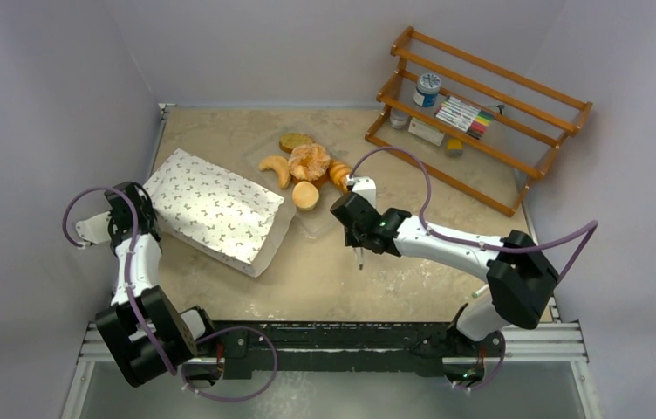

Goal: Take the fake bread out of the paper bag
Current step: Place the fake bread in the container.

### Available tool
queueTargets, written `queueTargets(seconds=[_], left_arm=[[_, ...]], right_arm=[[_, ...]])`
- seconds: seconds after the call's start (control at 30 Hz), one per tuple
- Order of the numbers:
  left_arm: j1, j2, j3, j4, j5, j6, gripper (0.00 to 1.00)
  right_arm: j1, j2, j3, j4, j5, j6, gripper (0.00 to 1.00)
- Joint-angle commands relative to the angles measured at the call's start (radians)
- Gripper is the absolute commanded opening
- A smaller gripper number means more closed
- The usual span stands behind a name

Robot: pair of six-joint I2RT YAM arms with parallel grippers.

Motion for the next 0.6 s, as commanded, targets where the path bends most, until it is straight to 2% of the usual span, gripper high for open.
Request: queueTargets(seconds=[0.0,0.13,0.57], left_arm=[[0.009,-0.017,0.015,0.080,0.008,0.000,0.00],[0.009,-0.013,0.015,0.082,0.008,-0.001,0.00],[0.009,-0.010,0.014,0.088,0.008,-0.002,0.00]], right_arm=[[-0.001,-0.019,-0.003,0.054,-0.020,0.002,0.35],[-0.001,-0.022,-0.011,0.053,-0.037,0.004,0.45],[-0.001,-0.089,-0.074,0.030,-0.049,0.053,0.48]])
